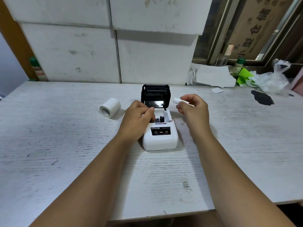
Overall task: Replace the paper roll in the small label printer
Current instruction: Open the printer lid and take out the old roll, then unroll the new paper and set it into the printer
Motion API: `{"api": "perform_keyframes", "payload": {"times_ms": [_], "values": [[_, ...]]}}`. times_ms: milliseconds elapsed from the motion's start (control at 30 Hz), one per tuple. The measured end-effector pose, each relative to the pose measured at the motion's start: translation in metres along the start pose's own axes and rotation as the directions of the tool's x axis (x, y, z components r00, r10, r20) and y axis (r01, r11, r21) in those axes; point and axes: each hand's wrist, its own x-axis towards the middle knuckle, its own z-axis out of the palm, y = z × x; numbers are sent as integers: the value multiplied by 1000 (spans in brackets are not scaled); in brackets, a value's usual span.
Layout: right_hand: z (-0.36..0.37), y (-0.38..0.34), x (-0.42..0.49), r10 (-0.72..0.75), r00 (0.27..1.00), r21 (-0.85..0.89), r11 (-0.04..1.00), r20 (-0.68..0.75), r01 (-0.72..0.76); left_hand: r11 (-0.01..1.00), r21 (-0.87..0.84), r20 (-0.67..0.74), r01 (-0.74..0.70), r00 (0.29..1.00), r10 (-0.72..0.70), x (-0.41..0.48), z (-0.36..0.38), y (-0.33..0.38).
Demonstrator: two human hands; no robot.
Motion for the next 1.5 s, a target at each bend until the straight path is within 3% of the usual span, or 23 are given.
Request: {"api": "perform_keyframes", "payload": {"times_ms": [133,300,633,700,767,833,933,1000,1067,1167,1267,1367,1500], "values": [[-5,9,5,-35,999,-236,971,-35,26,999,6,92,-32,995,32,-4,1,-1],[-5,17,8,-89,996,-497,863,17,85,1000,-8,82,-29,996,30,-3,2,-2],[-2,29,10,-103,993,-729,674,62,115,1000,-27,64,-2,998,4,-3,3,-3],[-1,26,8,-108,993,-698,708,47,110,1000,-23,60,0,998,1,-3,3,-1],[0,21,6,-140,990,-568,815,-6,112,1000,9,-9,-26,1000,26,-4,3,2],[1,13,1,-207,976,-394,905,-75,161,994,78,-176,-79,980,92,-5,1,5],[4,-2,-10,-292,947,-206,943,-136,261,961,271,-404,-65,898,174,-2,-8,2],[7,-8,-18,-321,944,-143,941,-80,308,902,430,-505,28,836,215,0,-14,-5],[11,-11,-25,-328,941,-146,930,79,337,847,510,-576,150,791,207,2,-22,-10],[15,-10,-30,-251,919,-202,926,306,320,847,436,-576,303,818,4,6,-34,-19],[15,-9,-27,-143,915,-214,948,378,236,916,226,-511,332,841,-178,9,-38,-24],[14,-8,-26,-118,916,-231,948,383,219,925,154,-491,348,839,-234,10,-40,-28],[15,-7,-26,-111,922,-211,957,370,200,915,184,-482,359,844,-234,9,-40,-27]]}}
